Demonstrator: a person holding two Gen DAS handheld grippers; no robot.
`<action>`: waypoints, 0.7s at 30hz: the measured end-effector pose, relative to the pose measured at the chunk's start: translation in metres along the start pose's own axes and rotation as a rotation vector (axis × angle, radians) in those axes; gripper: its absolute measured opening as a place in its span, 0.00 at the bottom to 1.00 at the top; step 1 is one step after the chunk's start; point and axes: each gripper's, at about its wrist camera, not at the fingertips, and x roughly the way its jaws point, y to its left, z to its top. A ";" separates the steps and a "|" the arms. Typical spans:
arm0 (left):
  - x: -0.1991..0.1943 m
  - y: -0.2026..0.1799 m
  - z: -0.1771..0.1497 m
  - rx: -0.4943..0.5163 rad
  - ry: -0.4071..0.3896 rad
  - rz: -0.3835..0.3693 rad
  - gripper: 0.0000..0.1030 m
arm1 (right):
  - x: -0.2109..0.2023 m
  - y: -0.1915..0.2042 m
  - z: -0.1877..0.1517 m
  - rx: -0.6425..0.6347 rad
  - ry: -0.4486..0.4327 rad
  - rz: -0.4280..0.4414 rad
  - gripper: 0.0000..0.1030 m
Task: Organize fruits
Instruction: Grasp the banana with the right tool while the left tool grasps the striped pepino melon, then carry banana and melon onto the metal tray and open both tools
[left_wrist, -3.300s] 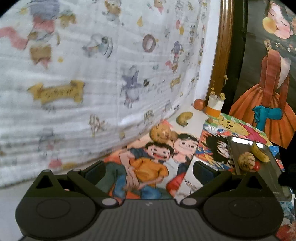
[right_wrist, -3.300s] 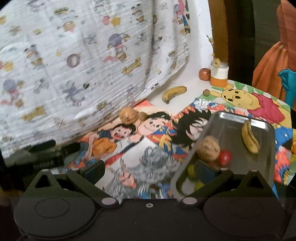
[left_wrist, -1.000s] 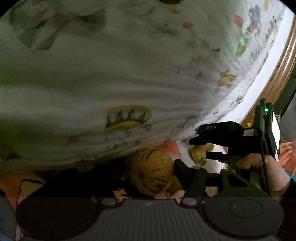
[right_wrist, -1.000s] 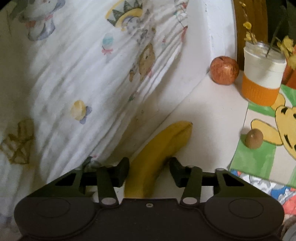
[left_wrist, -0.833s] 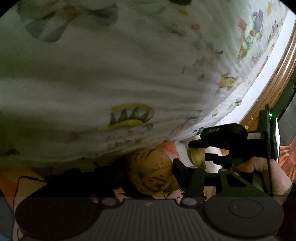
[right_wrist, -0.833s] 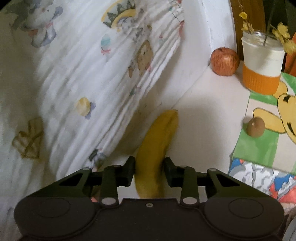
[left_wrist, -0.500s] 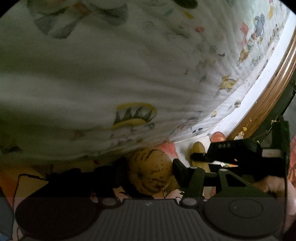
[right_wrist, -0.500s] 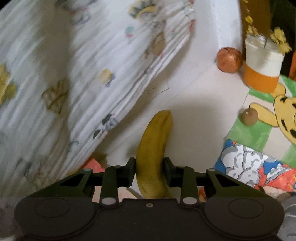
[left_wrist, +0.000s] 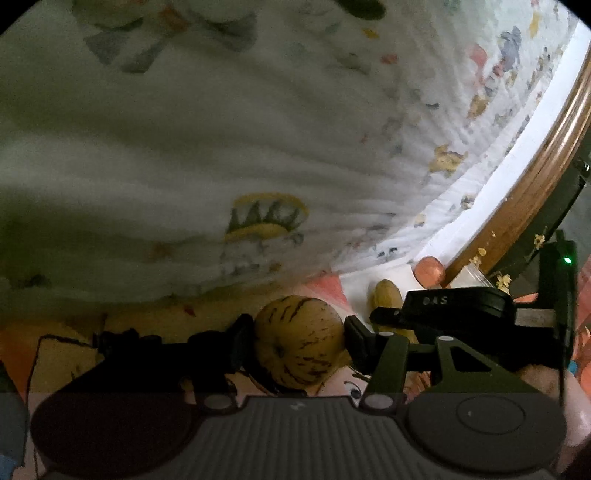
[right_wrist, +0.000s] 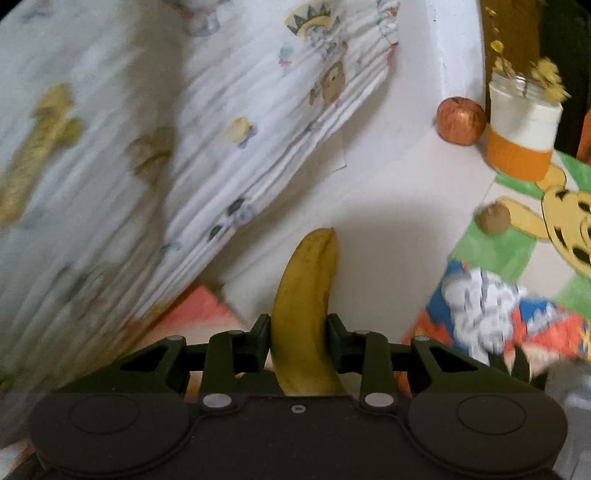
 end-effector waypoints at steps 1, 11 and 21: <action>-0.003 0.000 -0.001 -0.006 0.009 -0.004 0.56 | -0.005 -0.002 -0.004 0.004 -0.003 0.015 0.33; -0.049 -0.010 -0.017 -0.010 0.018 -0.004 0.56 | -0.083 0.003 -0.053 0.059 -0.044 0.148 0.33; -0.104 -0.035 -0.037 0.023 0.028 -0.038 0.56 | -0.171 -0.010 -0.098 0.075 -0.131 0.171 0.33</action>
